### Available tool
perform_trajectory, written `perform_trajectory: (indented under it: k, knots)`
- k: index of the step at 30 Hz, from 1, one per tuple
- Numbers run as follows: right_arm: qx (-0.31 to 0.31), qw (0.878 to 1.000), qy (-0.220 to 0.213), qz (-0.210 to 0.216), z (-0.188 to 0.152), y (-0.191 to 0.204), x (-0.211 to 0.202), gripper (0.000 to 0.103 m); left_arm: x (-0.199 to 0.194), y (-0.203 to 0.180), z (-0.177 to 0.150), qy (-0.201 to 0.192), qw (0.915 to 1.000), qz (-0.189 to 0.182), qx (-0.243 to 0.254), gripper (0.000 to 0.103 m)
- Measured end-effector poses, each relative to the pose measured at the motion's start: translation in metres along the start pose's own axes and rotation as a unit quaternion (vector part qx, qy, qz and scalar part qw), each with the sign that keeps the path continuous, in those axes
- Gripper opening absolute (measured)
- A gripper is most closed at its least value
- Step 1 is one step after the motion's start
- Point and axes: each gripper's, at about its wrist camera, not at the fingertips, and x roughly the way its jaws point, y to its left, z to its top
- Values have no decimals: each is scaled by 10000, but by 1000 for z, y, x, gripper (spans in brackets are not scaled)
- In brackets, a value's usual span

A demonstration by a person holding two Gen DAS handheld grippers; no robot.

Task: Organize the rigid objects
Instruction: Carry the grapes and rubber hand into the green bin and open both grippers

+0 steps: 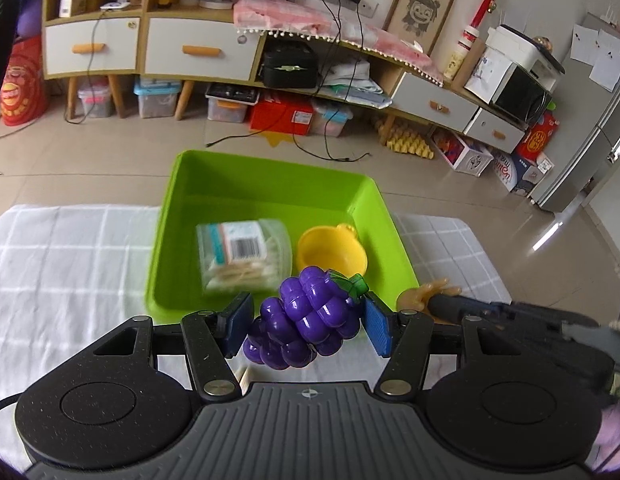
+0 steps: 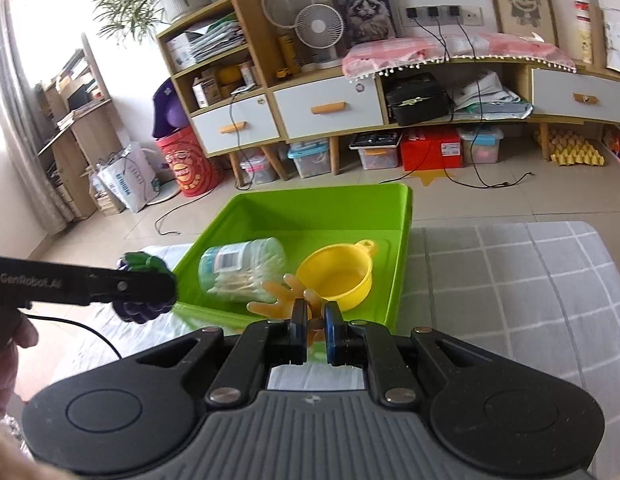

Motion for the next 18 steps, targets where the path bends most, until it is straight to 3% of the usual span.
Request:
perform_trajectory:
  k: [12,18]
  knots:
    - [-114,9994,191,-271,3,-2,41,0,76,0,12,579,9968,382,402,63]
    - [-156,9991,200,-334,1,-1,45,0,85,6,8,499,9956,588,540,63]
